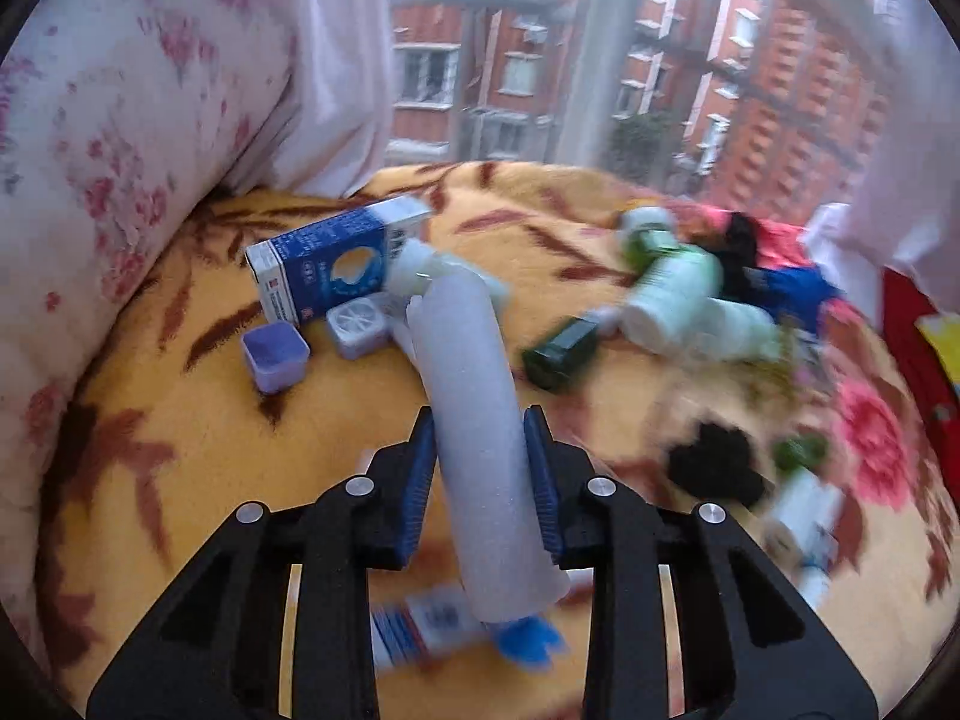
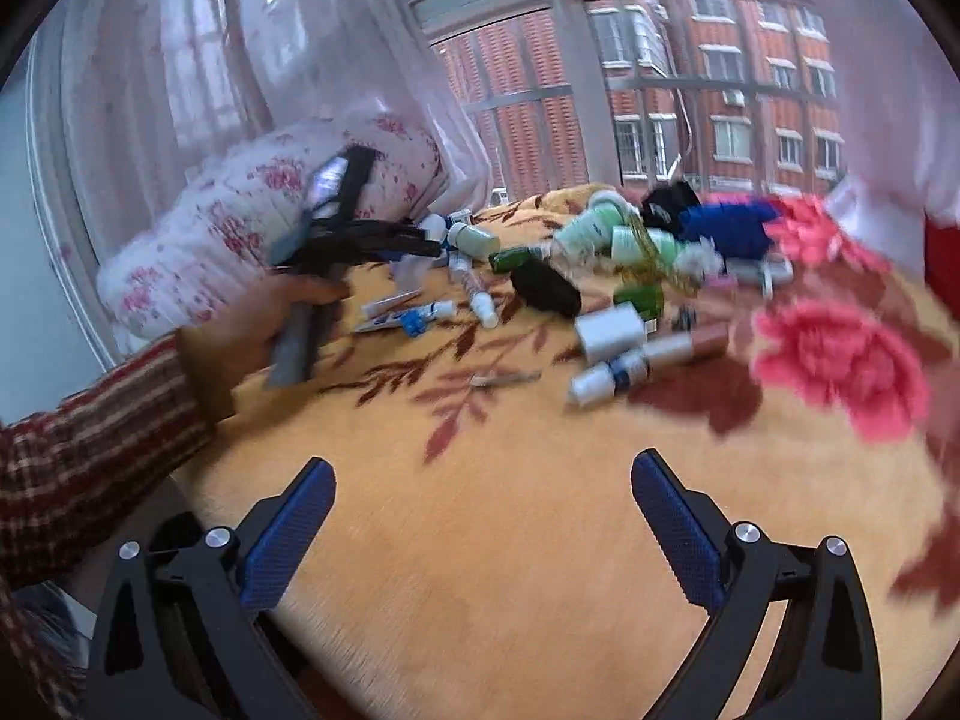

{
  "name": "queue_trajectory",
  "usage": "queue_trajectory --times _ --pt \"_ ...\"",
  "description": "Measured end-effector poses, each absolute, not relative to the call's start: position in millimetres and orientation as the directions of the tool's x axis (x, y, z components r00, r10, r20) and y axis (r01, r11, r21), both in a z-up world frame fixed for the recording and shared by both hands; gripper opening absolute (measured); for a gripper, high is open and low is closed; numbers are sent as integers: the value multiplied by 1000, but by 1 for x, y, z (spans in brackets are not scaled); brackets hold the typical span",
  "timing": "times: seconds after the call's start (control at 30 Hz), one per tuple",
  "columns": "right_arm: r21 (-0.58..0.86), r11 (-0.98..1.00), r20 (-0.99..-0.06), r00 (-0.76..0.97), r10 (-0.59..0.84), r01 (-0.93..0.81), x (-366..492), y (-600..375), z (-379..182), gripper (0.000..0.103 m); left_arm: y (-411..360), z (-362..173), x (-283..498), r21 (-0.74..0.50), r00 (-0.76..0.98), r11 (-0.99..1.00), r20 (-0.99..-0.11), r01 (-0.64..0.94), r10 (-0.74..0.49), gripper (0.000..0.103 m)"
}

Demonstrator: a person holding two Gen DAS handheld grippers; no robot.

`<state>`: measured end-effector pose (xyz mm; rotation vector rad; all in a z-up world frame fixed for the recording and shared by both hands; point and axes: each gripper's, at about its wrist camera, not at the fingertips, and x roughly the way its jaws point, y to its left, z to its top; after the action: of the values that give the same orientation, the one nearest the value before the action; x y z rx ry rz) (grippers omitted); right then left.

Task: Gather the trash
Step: 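Grasp a white foam tube with the left tool while the right tool grasps the black sock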

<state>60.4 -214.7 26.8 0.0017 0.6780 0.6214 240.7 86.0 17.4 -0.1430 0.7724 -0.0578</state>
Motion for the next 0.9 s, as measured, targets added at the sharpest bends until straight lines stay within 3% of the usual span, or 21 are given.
queue_trajectory --times 0.27,0.4,0.63,0.7,0.83,0.9 --pt "165 798 -623 566 540 -580 173 -158 44 97 67 31 137 -195 734 974 -644 117 -217 29" --pt "72 806 -679 563 472 -588 227 -119 29 95 67 24 107 -219 725 967 -644 134 -246 30" --pt "36 813 -782 490 385 -581 289 -78 -10 88 64 17 78 -247 699 953 -650 177 -298 30" --pt "25 823 -804 477 354 -568 304 -72 -21 81 65 16 76 -255 696 950 -648 183 -308 30" --pt "32 858 -845 444 297 -513 326 -74 -38 49 65 13 73 -264 689 946 -650 189 -320 30" --pt "71 873 -852 426 305 -482 329 -81 -40 44 65 10 74 -275 682 942 -654 191 -329 30"
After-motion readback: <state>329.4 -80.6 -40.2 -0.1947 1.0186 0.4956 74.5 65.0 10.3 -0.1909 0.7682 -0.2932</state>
